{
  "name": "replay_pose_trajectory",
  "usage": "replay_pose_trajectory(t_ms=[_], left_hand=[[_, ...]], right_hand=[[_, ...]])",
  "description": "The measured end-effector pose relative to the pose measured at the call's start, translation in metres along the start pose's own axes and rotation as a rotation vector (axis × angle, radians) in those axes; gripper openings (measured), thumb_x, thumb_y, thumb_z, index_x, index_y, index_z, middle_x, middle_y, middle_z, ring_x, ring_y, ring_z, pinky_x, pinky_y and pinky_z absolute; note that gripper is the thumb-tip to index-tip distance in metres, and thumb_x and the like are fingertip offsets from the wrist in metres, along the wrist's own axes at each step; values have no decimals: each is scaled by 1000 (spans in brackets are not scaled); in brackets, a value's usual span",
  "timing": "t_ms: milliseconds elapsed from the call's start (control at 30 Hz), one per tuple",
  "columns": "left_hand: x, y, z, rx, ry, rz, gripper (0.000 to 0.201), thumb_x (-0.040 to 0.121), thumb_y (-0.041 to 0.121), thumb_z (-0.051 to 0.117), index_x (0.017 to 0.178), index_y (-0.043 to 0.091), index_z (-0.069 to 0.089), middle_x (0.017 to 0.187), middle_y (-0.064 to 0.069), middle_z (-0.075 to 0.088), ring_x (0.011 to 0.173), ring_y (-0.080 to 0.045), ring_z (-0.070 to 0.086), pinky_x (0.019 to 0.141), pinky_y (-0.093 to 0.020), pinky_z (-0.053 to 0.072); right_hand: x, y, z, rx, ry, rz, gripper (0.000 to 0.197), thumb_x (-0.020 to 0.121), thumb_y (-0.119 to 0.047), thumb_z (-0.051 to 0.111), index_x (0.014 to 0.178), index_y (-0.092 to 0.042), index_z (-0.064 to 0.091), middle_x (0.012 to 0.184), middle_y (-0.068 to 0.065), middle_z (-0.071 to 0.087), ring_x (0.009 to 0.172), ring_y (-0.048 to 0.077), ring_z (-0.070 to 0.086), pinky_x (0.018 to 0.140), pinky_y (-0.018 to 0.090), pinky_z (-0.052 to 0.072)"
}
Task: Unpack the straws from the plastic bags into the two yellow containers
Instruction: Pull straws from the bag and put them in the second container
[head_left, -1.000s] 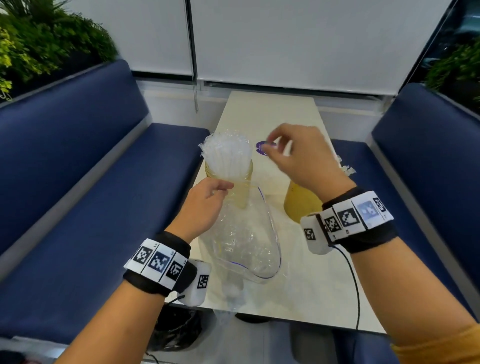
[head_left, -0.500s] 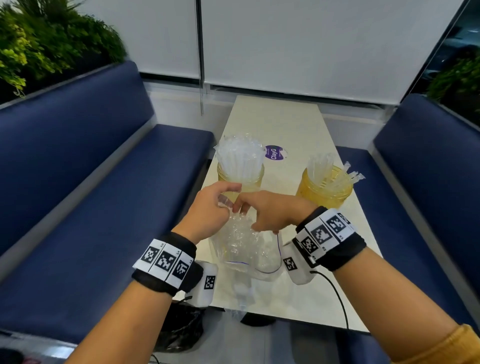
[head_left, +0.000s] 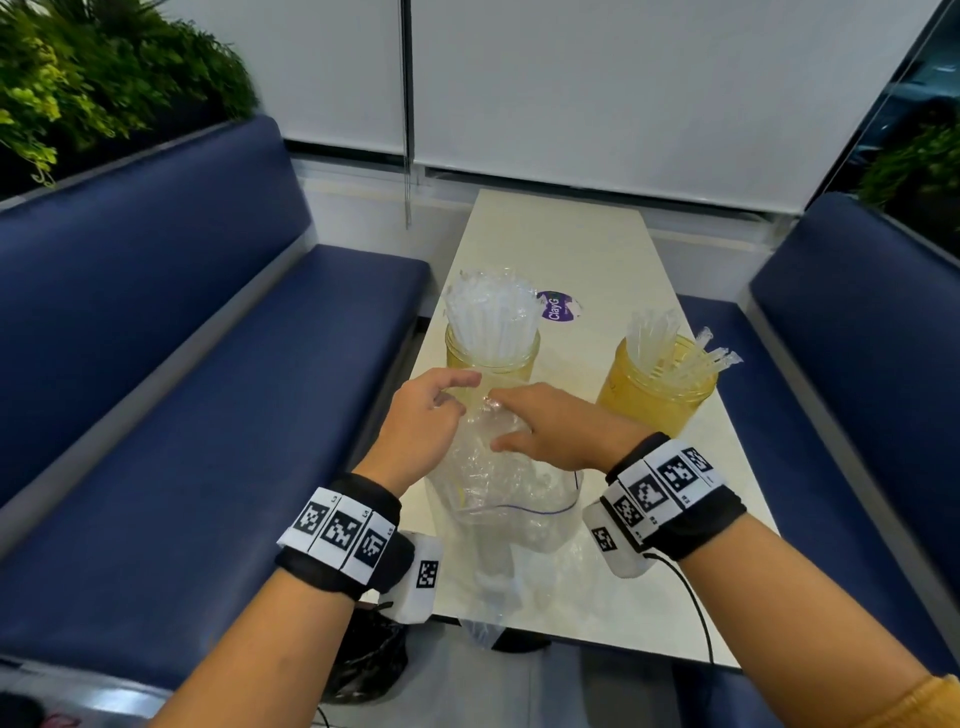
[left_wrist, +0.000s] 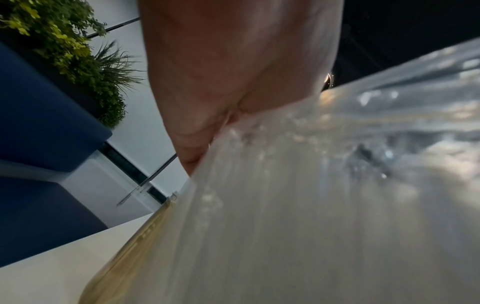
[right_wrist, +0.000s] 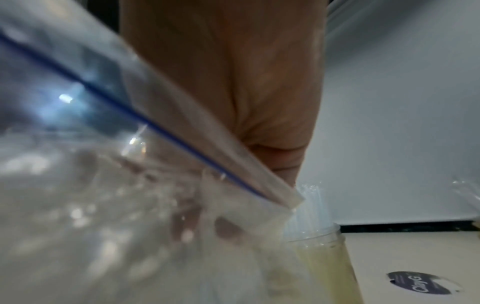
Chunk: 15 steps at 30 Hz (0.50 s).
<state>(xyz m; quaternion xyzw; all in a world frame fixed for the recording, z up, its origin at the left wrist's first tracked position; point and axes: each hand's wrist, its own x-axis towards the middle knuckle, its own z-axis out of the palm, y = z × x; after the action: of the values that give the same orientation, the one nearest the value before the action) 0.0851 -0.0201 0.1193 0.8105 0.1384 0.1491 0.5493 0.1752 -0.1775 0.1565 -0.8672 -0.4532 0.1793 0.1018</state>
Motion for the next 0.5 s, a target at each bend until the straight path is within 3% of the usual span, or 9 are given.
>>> replay_pose_trajectory(t_ms=[100, 200, 333, 400, 500], left_hand=[[-1, 6, 1, -76, -39, -22, 40, 91, 8, 50, 123, 22, 70, 126, 13, 65, 109, -2, 59, 94, -26, 49], [-4, 9, 2, -55, -143, 38, 51, 74, 24, 58, 125, 22, 65, 118, 11, 59, 94, -4, 53, 81, -18, 43], [-1, 6, 9, 97, -150, 78, 59, 68, 42, 88, 119, 31, 61, 110, 18, 54, 91, 2, 52, 79, -13, 41], [3, 3, 13, 137, -139, 63, 74, 57, 54, 93, 120, 33, 59, 113, 17, 56, 100, 3, 55, 88, -21, 47], [10, 0, 21, 135, -135, 80, 102, 47, 68, 90, 135, 40, 47, 123, 18, 62, 115, -1, 59, 99, -33, 52]], right_hand=[[-3, 3, -4, 56, 99, -10, 46, 99, -34, 59, 141, -18, 47, 127, 2, 61, 88, 7, 49, 83, 26, 38], [-2, 5, -5, 97, 215, -68, 31, 100, -32, 58, 127, -18, 54, 99, -5, 60, 71, -2, 48, 71, 22, 36], [0, 3, -10, 150, 286, -93, 20, 98, -30, 60, 113, -17, 57, 85, -8, 59, 69, 1, 54, 63, 23, 39], [-1, -2, -15, 148, 311, -136, 19, 98, -31, 60, 112, -17, 58, 83, -7, 60, 67, 3, 55, 62, 24, 42], [-2, -10, -24, 191, 366, -213, 14, 99, -31, 60, 104, -18, 58, 83, -4, 63, 65, 9, 56, 61, 22, 43]])
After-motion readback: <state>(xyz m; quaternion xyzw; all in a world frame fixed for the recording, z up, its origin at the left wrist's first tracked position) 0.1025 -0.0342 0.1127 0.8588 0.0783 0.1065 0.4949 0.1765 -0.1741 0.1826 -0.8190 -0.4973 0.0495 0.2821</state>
